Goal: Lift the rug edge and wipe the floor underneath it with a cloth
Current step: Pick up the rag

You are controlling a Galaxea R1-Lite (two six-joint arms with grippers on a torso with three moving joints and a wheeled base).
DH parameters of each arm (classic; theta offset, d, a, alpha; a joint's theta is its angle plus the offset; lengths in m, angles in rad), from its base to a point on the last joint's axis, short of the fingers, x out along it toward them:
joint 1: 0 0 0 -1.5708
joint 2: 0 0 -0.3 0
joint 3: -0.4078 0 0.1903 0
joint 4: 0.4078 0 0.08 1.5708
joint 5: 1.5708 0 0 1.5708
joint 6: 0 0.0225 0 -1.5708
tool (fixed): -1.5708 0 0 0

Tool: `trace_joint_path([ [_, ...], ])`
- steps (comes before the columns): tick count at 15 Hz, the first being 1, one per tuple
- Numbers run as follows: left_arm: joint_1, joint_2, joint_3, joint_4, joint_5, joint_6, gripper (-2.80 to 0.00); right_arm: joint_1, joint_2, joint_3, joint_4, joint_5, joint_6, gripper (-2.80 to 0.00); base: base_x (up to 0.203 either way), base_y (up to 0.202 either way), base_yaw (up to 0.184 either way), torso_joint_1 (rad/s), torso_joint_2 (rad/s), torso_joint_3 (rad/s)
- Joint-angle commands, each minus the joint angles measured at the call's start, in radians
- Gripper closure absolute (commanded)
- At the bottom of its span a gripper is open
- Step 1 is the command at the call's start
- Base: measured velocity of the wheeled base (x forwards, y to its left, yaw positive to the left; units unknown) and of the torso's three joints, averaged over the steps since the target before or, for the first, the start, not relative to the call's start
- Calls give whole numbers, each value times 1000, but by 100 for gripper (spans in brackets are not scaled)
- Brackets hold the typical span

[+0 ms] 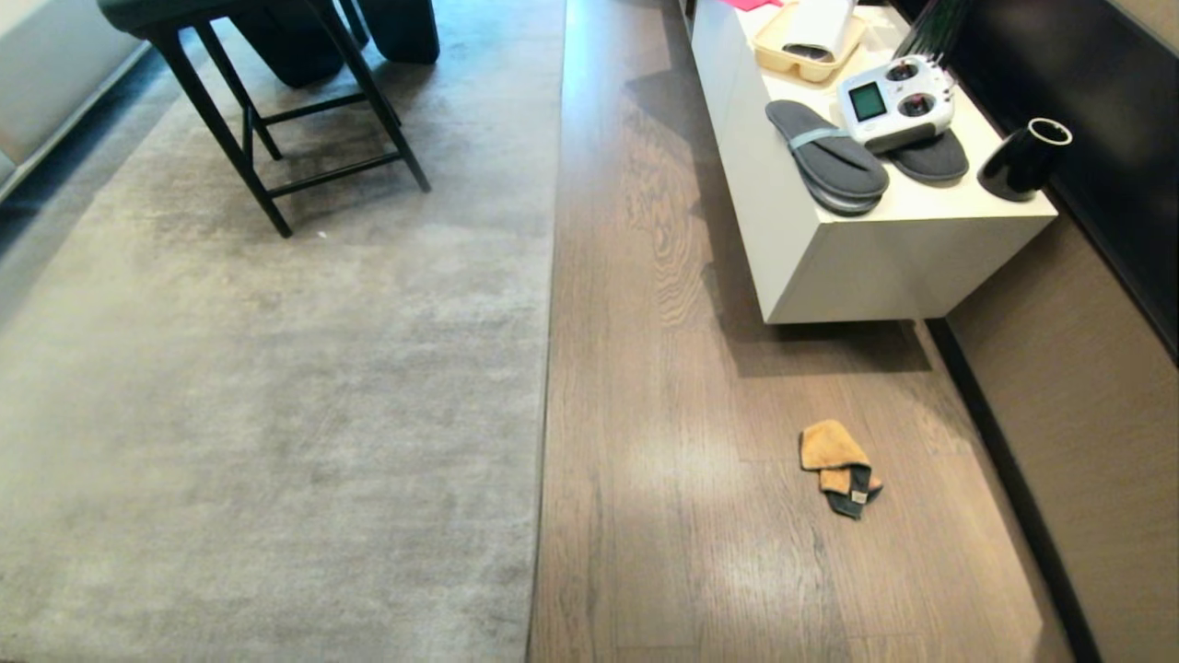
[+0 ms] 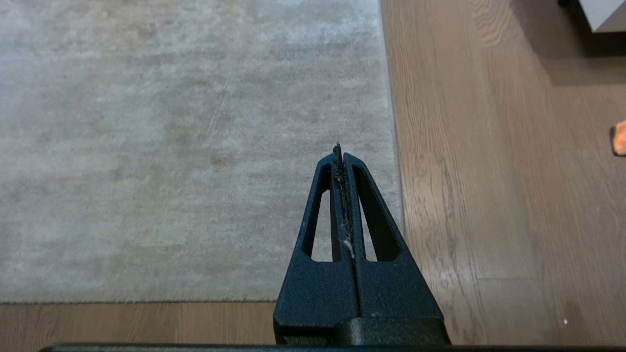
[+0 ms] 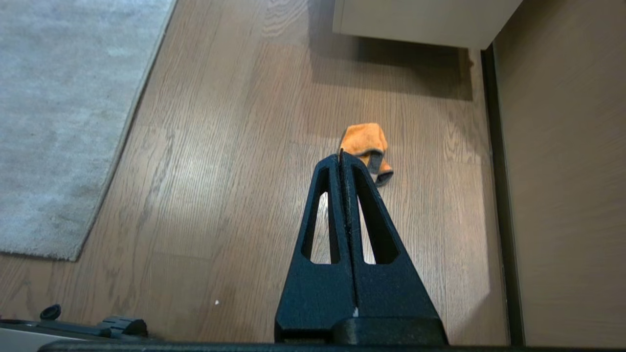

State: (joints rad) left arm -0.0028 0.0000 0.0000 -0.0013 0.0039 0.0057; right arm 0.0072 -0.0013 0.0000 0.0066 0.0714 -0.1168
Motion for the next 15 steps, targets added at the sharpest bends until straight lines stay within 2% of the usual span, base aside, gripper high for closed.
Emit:
trace_joint_path([
  [1, 0, 0, 0, 1, 1, 0, 0, 0, 1, 0, 1, 1, 0, 0, 0, 0, 0, 2, 5, -193],
  [15, 0, 0, 0, 1, 1, 0, 0, 0, 1, 0, 0, 1, -1, 0, 0, 0, 0, 1, 3, -197],
])
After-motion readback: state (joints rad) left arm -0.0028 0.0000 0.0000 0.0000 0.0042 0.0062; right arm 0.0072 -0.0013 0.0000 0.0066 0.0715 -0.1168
